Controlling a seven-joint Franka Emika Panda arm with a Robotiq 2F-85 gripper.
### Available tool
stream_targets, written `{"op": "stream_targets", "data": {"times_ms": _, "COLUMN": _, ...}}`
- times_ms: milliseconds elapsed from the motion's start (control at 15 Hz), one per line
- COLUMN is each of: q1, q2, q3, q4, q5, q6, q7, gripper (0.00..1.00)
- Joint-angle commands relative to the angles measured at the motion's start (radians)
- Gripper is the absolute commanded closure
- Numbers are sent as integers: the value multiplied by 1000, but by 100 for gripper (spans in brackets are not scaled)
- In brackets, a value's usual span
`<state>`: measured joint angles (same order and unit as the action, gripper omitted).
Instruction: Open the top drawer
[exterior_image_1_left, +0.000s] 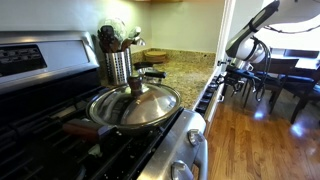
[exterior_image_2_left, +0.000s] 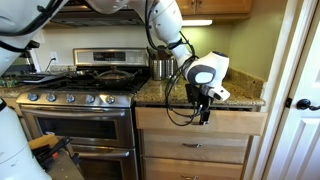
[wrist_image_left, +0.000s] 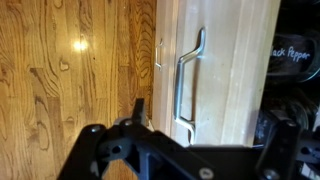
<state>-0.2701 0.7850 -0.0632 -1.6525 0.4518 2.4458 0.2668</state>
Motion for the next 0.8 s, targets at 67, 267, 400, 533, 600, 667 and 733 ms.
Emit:
{"op": "stream_targets", "data": {"times_ms": 67, "q1": 54, "q2": -15, "q3": -86, "q4": -64, "q5": -84, "q6": -21, "q7": 88, "gripper": 0}}
{"op": "stream_targets", "data": {"times_ms": 267, "q1": 74, "q2": -20, "q3": -123, "q4": -109, "q5": -126, "q6": -11, "q7": 114, "gripper": 0}}
{"op": "stream_targets", "data": {"times_ms": 400, "q1": 85, "q2": -35, "q3": -143, "q4": -155, "q5": -147, "q6": 10, "q7": 115, "gripper": 0}}
{"op": "stream_targets", "data": {"times_ms": 533, "q1": 100, "q2": -52, "q3": -170, "q4": -208, "q5": -172, "q6": 41, "q7": 125, "gripper": 0}}
{"op": "stream_targets", "data": {"times_ms": 600, "q1": 109, "q2": -63, "q3": -187, "q4": -239, "q5": -189, "q6": 56, "q7": 132, "gripper": 0}}
{"op": "stream_targets", "data": {"times_ms": 667, "q1": 112, "q2": -72, "q3": -198, "q4": -267, "q5": -202, "q6": 70, "q7": 131, "gripper": 0}}
{"op": "stream_targets", "data": {"times_ms": 733, "q1": 116, "q2": -82, "q3": -212, "q4": -291, "q5": -218, "q6": 78, "q7": 130, "gripper": 0}}
